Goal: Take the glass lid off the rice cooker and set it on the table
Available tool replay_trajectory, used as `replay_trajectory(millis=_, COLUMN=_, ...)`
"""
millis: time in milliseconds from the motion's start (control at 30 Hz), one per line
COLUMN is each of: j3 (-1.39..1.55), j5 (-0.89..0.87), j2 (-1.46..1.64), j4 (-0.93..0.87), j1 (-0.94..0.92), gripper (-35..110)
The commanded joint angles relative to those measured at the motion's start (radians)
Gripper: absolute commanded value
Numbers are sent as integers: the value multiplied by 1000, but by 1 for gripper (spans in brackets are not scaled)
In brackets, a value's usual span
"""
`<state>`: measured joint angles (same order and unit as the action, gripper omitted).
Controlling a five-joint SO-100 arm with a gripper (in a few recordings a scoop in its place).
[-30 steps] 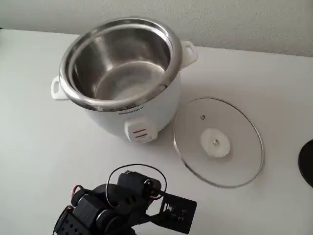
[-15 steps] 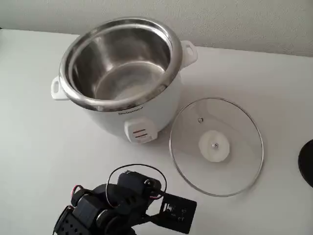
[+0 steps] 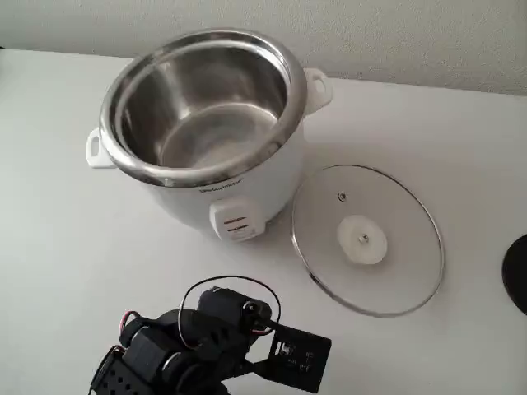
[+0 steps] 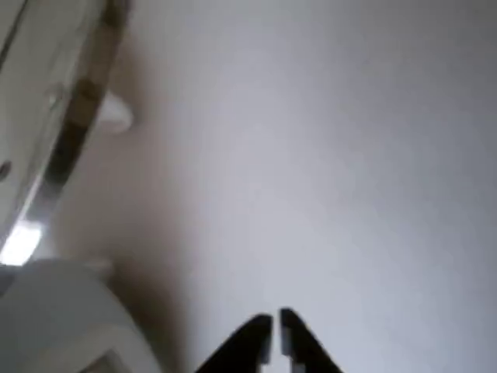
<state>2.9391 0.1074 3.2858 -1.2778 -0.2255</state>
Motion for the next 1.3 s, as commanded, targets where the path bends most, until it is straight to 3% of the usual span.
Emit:
replay_trajectory(millis=0, j3=28, j5=-6, j2=0, j4=-32, j1=0, gripper=0)
replay_trajectory(millis=1267, j3=28, j5=-6, j2=0, j4=-32, j1=0, gripper=0)
